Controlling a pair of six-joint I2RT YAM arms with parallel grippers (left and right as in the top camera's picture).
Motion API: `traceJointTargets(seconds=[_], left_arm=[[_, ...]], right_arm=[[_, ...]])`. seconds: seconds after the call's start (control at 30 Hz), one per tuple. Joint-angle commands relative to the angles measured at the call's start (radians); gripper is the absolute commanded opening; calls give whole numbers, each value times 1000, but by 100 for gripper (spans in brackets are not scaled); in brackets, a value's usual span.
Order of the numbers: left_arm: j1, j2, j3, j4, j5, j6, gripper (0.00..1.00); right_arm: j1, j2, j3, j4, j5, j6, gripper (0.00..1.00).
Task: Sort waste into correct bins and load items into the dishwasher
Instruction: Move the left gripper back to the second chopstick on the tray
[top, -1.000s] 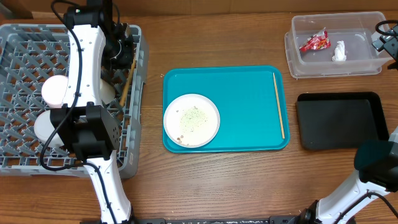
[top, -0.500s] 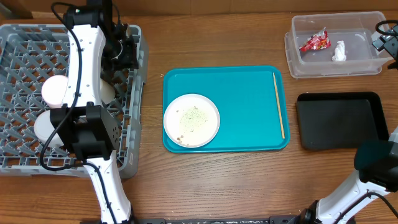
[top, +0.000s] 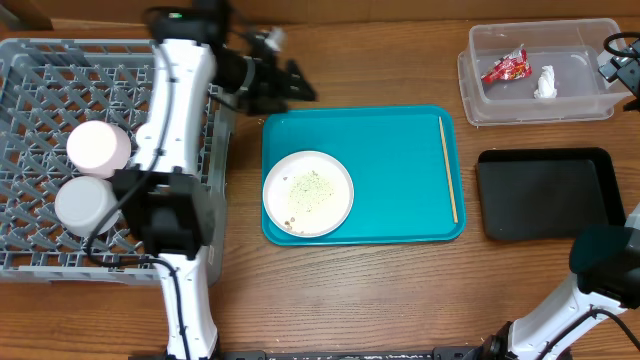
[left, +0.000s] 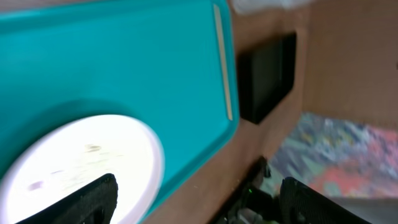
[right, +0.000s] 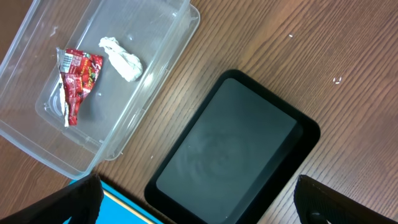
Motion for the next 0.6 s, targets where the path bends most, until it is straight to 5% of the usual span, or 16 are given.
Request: traceJointTargets(seconds=[0.0, 0.07, 0.33, 0.57], left_arm=[[-140, -25, 15, 19, 12, -35, 76], [-242, -25, 15, 61, -174, -205, 64], [-570, -25, 15, 168, -865, -763, 56], [-740, -6, 15, 295, -1148, -963, 67]], right_arm=[[1, -24, 24, 6, 8, 4, 100], [1, -24, 24, 6, 8, 4, 100], [1, -24, 24, 6, 8, 4, 100], [1, -24, 24, 6, 8, 4, 100]])
